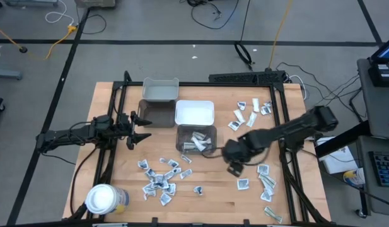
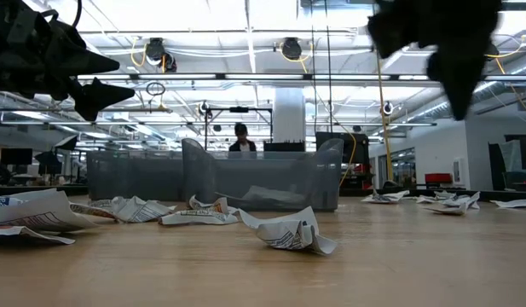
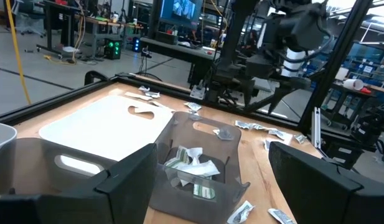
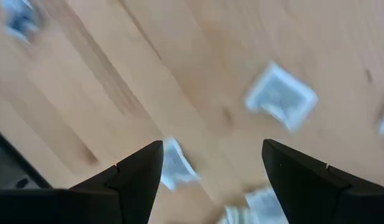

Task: Pick & Place First Aid Supplies
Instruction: Put the green bandage pack into the right black bin

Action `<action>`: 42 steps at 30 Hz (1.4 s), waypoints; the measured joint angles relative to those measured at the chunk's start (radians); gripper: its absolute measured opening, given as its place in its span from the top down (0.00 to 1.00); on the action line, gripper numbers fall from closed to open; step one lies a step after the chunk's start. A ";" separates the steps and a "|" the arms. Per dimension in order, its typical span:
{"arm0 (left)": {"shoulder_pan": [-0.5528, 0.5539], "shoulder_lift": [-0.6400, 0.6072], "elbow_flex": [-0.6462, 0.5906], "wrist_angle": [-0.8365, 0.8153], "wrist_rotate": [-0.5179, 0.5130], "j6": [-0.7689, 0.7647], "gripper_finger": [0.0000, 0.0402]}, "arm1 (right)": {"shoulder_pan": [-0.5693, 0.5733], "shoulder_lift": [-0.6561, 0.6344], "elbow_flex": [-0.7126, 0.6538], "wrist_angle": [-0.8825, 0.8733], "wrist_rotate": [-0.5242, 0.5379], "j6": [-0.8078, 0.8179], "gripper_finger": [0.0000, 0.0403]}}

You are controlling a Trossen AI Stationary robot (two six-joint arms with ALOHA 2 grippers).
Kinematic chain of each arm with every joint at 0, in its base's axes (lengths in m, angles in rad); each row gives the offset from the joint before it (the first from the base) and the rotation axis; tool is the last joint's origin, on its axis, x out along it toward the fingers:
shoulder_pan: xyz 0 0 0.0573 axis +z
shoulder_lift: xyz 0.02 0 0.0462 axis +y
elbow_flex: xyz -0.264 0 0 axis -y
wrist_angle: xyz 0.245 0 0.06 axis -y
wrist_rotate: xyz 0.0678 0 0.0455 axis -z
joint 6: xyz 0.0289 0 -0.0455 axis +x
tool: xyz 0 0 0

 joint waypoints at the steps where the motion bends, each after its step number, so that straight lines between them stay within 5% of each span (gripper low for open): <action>1: 0.000 0.000 0.000 0.000 0.000 0.000 0.23 | 0.021 -0.022 -0.022 -0.015 -0.001 0.026 0.34; 10: 0.000 0.000 0.000 0.000 0.000 0.000 0.23 | 0.206 -0.179 -0.204 -0.143 -0.084 0.196 0.34; 22: 0.000 0.000 0.000 0.000 0.000 0.000 0.23 | 0.429 -0.276 -0.285 -0.161 -0.163 0.384 0.34; 42: 0.000 0.000 0.000 0.000 0.000 0.000 0.23 | 0.449 -0.128 -0.524 0.235 -0.234 0.410 0.34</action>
